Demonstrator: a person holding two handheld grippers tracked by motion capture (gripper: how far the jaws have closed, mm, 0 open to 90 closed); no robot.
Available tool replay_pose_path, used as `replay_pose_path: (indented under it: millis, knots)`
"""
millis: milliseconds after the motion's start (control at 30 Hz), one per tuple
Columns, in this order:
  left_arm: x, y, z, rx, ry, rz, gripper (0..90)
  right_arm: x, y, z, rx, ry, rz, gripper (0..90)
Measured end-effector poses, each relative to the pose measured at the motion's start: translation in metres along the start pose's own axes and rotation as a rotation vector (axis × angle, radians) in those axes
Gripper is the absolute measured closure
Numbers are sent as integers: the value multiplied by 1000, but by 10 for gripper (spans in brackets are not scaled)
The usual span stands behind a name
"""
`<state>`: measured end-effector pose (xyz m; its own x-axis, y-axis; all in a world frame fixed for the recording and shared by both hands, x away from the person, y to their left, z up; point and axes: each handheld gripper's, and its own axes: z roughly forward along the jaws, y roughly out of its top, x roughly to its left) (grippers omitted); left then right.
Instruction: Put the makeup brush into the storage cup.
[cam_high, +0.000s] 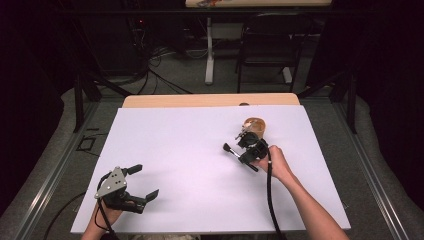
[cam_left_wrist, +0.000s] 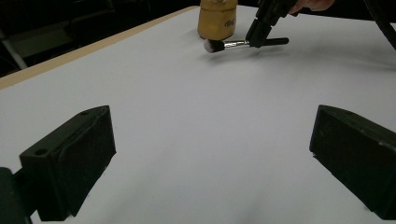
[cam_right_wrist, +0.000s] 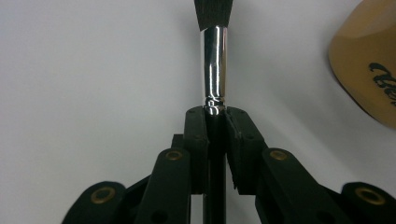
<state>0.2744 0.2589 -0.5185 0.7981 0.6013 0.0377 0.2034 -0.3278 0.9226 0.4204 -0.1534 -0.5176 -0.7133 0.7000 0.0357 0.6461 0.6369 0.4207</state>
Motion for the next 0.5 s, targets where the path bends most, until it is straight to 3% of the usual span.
replay_pose_path:
  millis: [67,133,200,300,333,367,400,433,500]
  knots:
    - [0,0,0,1,0,0,2,-1,-1,0,-23,6,13,791]
    - [0,0,0,0,1,0,2,-3,-1,-4,-3,12,17,791]
    - [0,0,0,1,1,0,2,-4,-3,-4,-39,16,28,791]
    - [0,0,0,2,1,-1,2,-7,-4,-8,-39,24,37,790]
    - [0,0,0,3,2,0,2,-7,-6,-8,-69,32,46,790]
    - [0,0,0,3,1,-1,2,-8,-6,-10,-54,35,45,790]
    - [0,0,0,3,1,0,2,-8,-7,-10,-75,41,51,790]
    - [0,0,0,2,2,0,2,-7,-7,-12,-54,37,55,790]
    - [0,0,0,2,2,0,2,-8,-9,-13,-85,38,49,790]
